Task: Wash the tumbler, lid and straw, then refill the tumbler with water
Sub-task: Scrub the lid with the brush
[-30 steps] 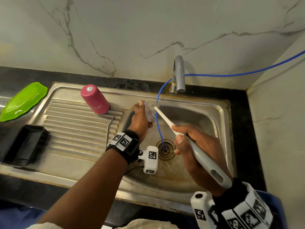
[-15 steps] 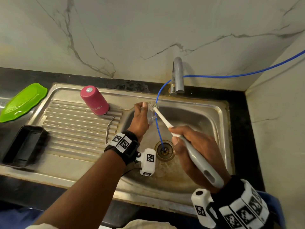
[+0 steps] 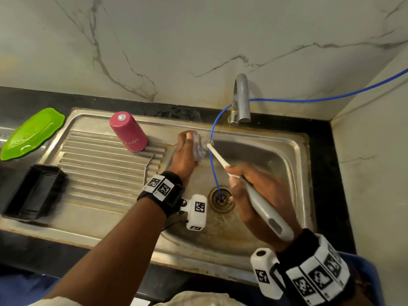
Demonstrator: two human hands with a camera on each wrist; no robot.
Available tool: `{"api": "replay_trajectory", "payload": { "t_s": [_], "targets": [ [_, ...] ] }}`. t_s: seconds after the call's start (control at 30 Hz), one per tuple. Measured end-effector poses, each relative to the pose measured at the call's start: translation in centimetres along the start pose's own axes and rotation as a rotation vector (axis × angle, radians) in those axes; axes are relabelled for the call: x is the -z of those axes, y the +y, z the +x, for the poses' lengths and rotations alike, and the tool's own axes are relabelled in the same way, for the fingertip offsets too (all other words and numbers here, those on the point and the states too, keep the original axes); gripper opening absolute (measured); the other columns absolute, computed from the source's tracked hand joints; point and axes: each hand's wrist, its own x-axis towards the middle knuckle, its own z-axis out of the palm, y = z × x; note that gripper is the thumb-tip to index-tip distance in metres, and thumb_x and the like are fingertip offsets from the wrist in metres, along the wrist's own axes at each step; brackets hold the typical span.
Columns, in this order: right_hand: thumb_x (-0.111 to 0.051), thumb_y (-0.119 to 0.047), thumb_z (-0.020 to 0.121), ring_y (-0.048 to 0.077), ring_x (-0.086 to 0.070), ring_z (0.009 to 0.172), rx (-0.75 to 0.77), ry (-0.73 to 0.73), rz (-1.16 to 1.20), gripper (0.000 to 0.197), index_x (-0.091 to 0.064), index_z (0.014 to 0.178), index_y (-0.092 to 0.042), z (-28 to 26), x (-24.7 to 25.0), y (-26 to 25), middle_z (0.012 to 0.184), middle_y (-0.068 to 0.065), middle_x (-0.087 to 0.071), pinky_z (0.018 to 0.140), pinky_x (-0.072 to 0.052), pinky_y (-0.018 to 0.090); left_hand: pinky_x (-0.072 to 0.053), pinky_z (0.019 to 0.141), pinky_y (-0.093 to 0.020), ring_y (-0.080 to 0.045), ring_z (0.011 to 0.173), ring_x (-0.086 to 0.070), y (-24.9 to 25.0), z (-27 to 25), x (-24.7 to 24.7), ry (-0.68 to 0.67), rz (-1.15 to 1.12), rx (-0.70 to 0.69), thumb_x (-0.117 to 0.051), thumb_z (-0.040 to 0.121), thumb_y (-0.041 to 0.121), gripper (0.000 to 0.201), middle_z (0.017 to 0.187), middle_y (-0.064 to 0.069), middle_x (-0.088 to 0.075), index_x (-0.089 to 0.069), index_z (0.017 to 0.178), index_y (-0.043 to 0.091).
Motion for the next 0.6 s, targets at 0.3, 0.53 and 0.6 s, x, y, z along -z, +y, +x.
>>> {"api": "replay_trajectory", "payload": {
  "t_s": [0.3, 0.53, 0.6],
  "targets": [
    [-0.053, -0.029, 0.108, 0.018, -0.067, 0.06, -0.023, -0.013, -0.028, 0.022, -0.066, 0.111, -0.012, 1.9, 0.0, 1.2, 0.07, -0.005, -0.063, 0.056, -0.054, 0.045, -0.049, 0.06, -0.019, -0.008, 0.08, -0.057, -1.5, -0.2, -1.0, -0.057, -0.07, -0.013, -0.034, 0.115, 0.031, 0.02, 0.101, 0.001, -0.06, -0.049, 0.121, 0.02],
    [-0.057, -0.025, 0.106, 0.011, -0.058, 0.057, 0.05, -0.011, -0.09, 0.019, -0.069, 0.107, -0.011, 1.4, -0.4, -0.4, 0.069, -0.012, -0.057, 0.055, -0.048, 0.035, -0.049, 0.057, -0.017, -0.008, 0.076, -0.06, -1.6, 0.2, -0.5, 0.002, -0.097, -0.002, -0.032, 0.115, 0.026, 0.018, 0.101, -0.002, -0.06, -0.047, 0.125, 0.02],
    [-0.055, -0.027, 0.107, 0.012, -0.059, 0.057, 0.019, -0.015, -0.102, 0.019, -0.068, 0.105, -0.013, 1.8, -0.7, 0.4, 0.068, -0.01, -0.058, 0.055, -0.049, 0.041, -0.051, 0.06, -0.018, -0.002, 0.074, -0.064, -1.5, -0.1, -0.9, -0.047, -0.108, -0.01, -0.034, 0.115, 0.023, 0.019, 0.103, 0.001, -0.063, -0.047, 0.127, 0.017]
  ]
}}
